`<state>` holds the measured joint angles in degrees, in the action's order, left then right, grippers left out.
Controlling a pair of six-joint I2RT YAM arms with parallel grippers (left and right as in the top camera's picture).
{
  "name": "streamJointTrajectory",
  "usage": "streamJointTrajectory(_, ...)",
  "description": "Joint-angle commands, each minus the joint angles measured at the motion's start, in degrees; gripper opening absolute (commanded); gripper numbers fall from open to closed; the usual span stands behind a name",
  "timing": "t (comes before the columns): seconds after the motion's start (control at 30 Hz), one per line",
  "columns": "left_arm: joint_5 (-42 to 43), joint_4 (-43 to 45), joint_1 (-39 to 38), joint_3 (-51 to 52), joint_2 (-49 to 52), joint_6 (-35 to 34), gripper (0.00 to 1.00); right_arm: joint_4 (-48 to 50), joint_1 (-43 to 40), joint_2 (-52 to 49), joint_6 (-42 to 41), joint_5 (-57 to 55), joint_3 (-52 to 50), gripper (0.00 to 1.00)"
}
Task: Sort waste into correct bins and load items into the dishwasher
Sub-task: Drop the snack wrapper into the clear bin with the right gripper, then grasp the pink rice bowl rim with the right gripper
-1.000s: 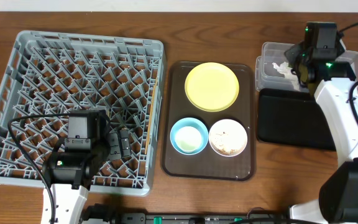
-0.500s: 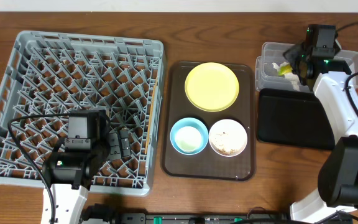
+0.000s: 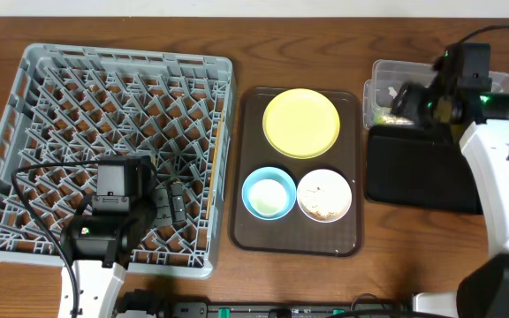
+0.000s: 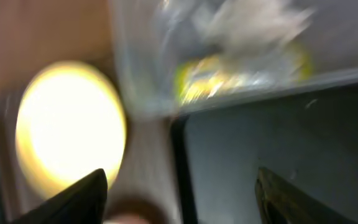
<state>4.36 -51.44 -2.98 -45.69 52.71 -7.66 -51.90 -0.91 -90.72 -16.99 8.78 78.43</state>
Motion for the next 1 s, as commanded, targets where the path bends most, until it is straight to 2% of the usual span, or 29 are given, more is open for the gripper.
streamJointTrajectory(0.0, 0.37, -0.17, 0.28, -1.14, 0.22, -0.09, 0.96, -4.35, 5.18, 0.17, 13.51, 10.8, 0.13, 0.71)
streamJointTrajectory(0.17, 0.37, -0.39, 0.28, -1.14, 0.5, -0.09, 0.96, -10.43, 13.31, 0.17, 18.27, 10.71, -0.83, 0.69)
streamJointTrajectory(0.33, 0.37, -0.39, 0.28, -1.14, 0.85, -0.09, 0.96, -11.02, 21.31, 0.17, 18.58, 7.5, -4.94, 0.68)
streamJointTrajectory(0.53, 0.37, -0.37, 0.28, -1.14, 0.98, -0.09, 0.96, -5.09, 29.14, 0.17, 17.38, 7.43, -13.31, 0.56)
streamJointTrajectory(0.8, 0.37, -0.37, 0.31, -1.14, 1.14, -0.09, 0.96, 3.58, 37.11, 0.17, 12.28, -1.53, -21.66, 0.53)
streamJointTrajectory(0.97, 0.37, -0.37, 0.28, -1.14, 1.29, -0.09, 0.96, 9.53, 40.13, 0.17, 9.77, -3.43, -25.31, 0.39)
